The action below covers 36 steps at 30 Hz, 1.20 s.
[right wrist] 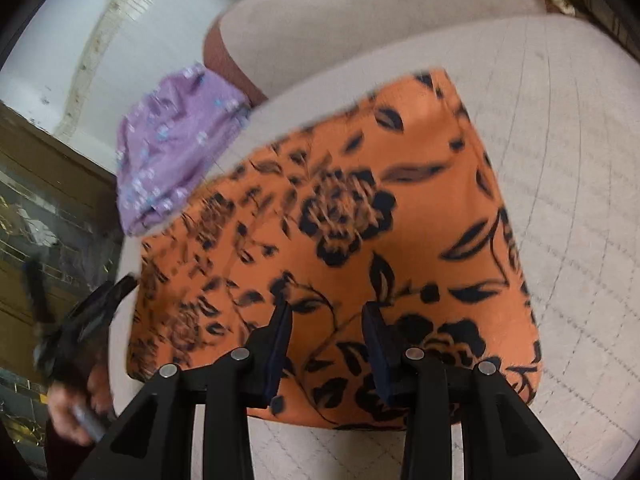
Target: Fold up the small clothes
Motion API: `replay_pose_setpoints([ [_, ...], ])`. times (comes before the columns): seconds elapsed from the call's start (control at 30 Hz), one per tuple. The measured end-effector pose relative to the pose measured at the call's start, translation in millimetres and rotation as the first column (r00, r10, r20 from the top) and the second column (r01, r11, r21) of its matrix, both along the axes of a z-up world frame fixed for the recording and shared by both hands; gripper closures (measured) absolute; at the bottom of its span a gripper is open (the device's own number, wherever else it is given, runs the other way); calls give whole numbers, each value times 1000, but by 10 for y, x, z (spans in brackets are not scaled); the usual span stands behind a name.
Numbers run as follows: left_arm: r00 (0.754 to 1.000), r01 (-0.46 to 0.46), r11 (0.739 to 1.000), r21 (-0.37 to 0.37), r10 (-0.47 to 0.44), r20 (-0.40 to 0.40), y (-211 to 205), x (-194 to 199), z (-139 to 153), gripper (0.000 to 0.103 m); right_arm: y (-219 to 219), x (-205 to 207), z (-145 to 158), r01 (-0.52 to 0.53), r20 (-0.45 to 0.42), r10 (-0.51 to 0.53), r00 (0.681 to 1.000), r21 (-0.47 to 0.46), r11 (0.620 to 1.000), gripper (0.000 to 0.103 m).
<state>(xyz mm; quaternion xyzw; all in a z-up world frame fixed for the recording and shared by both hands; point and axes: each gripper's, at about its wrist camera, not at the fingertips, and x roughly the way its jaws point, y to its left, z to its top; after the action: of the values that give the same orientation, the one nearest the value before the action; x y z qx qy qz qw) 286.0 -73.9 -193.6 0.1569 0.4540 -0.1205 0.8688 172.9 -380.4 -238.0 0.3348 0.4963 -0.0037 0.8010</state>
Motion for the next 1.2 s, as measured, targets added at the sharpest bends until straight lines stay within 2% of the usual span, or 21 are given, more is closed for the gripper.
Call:
replay_pose_setpoints([
  [0.07, 999, 9, 1000, 18, -8, -40, -11, -130, -161, 22, 60, 37, -153, -38, -72, 36, 997, -28, 999, 63],
  [0.1, 997, 8, 999, 48, -4, -79, -33, -129, -305, 22, 72, 23, -179, -40, -75, 38, 996, -31, 999, 63],
  [0.17, 990, -11, 998, 62, 19, -136, -22, -128, -483, 20, 86, -41, -99, -38, -54, 36, 998, -36, 999, 63],
  [0.2, 988, -45, 999, 25, 48, -147, 31, -104, -499, 20, 80, -98, -23, -36, -29, 35, 999, -24, 999, 63],
  [0.27, 985, -90, 996, -5, 88, -147, 92, -116, -382, 20, 56, -235, 152, -21, 37, 22, 999, -27, 999, 63],
  [0.4, 998, -66, 996, -55, 65, -21, 187, -409, 50, 20, -45, -505, 472, 24, 139, -13, 990, -74, 997, 63],
  [0.47, 996, -55, 995, -85, 61, 66, 280, -647, 266, 19, -109, -643, 594, 53, 185, -39, 982, -68, 996, 63],
  [0.57, 982, -84, 989, -120, 103, 159, 417, -853, 410, 16, -150, -857, 701, 92, 235, -81, 969, -35, 995, 63],
  [0.67, 964, -133, 976, -175, 168, 204, 566, -947, 399, 16, -105, -950, 742, 116, 253, -98, 962, -56, 992, 63],
  [0.73, 962, -162, 968, -189, 198, 187, 650, -953, 306, 16, -52, -953, 719, 119, 250, -99, 963, -64, 991, 63],
  [0.9, 966, -182, 965, -188, 211, 147, 761, -857, 145, 16, 170, -742, 486, 82, 160, -63, 985, -115, 990, 63],
  [0.97, 964, -183, 963, -197, 216, 158, 792, -767, 128, 16, 234, -624, 402, 64, 134, -48, 990, -123, 990, 63],
  [1.07, 957, -191, 966, -174, 223, 186, 803, -676, 82, 16, 275, -448, 305, 52, 101, -38, 994, -139, 989, 63],
  [1.2, 962, -190, 971, -148, 214, 167, 761, -552, -20, 16, 269, -231, 160, 45, 60, -38, 997, -115, 992, 63],
])
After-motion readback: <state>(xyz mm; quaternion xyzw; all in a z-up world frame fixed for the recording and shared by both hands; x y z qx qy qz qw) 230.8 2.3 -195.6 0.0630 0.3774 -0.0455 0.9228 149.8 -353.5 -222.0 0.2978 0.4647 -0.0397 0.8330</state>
